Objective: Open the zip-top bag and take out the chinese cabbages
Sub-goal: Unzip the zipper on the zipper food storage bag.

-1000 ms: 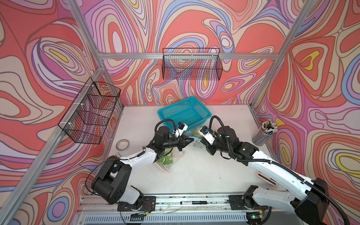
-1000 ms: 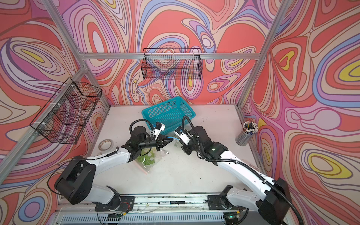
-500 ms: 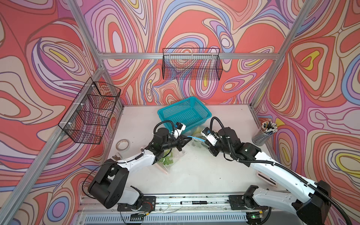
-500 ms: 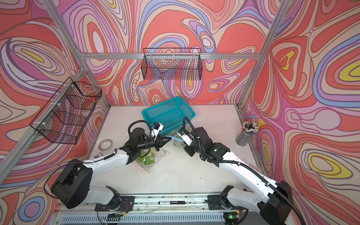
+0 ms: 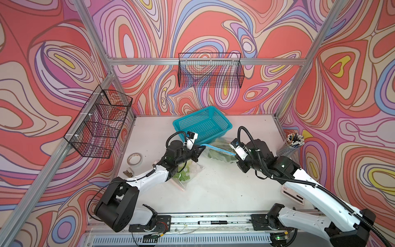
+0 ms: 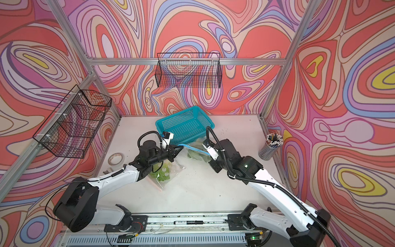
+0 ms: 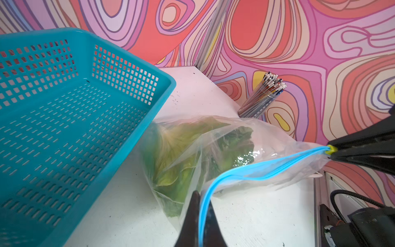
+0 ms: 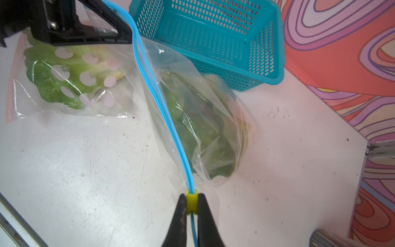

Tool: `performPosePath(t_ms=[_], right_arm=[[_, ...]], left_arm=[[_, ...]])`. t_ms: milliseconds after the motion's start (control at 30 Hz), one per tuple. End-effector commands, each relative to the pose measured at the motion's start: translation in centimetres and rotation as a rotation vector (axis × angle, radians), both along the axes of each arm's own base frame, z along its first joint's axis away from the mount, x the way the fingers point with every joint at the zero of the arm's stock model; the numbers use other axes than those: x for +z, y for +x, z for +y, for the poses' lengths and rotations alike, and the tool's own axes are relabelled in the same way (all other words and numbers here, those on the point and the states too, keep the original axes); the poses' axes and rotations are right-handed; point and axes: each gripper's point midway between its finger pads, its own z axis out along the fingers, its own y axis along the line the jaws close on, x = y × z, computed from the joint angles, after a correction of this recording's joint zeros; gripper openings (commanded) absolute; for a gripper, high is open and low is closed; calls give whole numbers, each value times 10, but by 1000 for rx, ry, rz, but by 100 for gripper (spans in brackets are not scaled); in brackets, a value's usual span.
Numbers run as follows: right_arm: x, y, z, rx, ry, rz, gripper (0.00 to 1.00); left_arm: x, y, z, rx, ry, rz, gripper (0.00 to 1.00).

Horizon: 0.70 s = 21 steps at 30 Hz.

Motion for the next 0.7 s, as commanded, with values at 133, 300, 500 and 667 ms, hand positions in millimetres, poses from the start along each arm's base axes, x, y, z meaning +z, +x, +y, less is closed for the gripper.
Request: performPosePath(t_ms=[133,300,500,667], right_arm=[[14,-11,-43,-131,-88,-12,0],[10,-10,-40,-133,-71,-7,0],[14,4,-20,-89,-1,-71,0],[30,11,1,-20,113,-170,0]], left_arm=[[3,18,31,158,-16,-9,0],[5,12,26,113,-41,-12,0],[6,-7,15,0,-94,-28,0],[-7,-28,9,-79,-105,-17,0]])
